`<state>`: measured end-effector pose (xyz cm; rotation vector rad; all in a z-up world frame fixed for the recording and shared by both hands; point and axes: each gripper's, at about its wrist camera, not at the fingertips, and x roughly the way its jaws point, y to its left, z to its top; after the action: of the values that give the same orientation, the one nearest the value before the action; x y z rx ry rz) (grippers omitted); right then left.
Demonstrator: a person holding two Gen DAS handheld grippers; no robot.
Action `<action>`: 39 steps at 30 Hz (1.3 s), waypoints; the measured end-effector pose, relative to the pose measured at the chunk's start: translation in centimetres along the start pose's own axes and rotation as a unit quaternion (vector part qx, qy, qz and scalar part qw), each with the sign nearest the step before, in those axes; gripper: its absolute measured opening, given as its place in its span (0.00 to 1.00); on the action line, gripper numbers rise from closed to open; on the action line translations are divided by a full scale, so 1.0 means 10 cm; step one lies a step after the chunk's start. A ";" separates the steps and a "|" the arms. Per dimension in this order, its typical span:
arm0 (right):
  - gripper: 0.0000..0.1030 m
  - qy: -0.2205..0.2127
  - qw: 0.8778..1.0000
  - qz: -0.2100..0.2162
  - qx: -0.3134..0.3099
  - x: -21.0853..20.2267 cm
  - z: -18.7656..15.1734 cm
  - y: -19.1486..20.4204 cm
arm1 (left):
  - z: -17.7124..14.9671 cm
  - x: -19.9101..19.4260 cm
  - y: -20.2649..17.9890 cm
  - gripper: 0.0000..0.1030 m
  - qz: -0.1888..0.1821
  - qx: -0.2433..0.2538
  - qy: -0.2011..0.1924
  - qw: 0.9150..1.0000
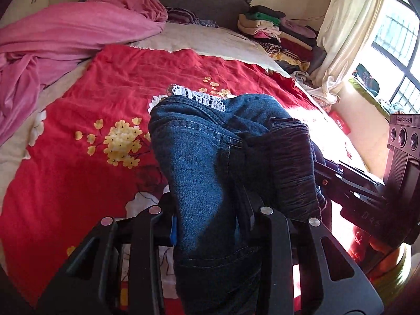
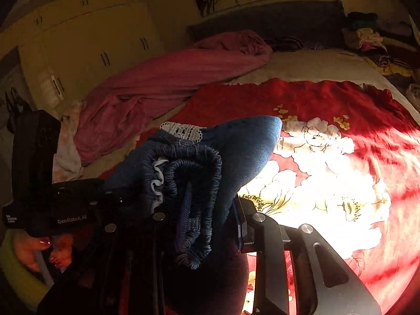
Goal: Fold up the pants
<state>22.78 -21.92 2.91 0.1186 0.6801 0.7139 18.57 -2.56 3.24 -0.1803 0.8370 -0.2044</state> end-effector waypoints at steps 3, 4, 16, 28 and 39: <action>0.25 -0.002 1.000 -0.006 0.004 0.03 0.08 -0.12 | 0.12 0.10 -0.03 0.25 0.000 0.009 -0.001 1.000; 0.25 -0.002 1.000 -0.010 0.005 0.04 0.10 -0.16 | 0.16 0.14 -0.04 0.25 0.000 0.011 -0.001 1.000; 0.25 0.001 0.999 -0.030 0.018 0.36 0.29 -0.47 | 0.46 0.54 -0.06 0.25 0.009 0.027 0.001 1.000; 0.25 0.037 0.997 -0.055 0.033 0.60 0.18 -0.48 | 0.47 0.96 0.07 0.25 0.018 0.036 0.010 0.999; 0.51 0.063 0.990 -0.119 0.051 0.55 0.06 -0.60 | 0.32 0.85 0.16 0.55 0.039 0.030 0.007 0.999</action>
<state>29.55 -22.88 -1.50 0.0844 0.8356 0.4592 26.67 -2.91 -1.13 -0.0901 0.8498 -0.1584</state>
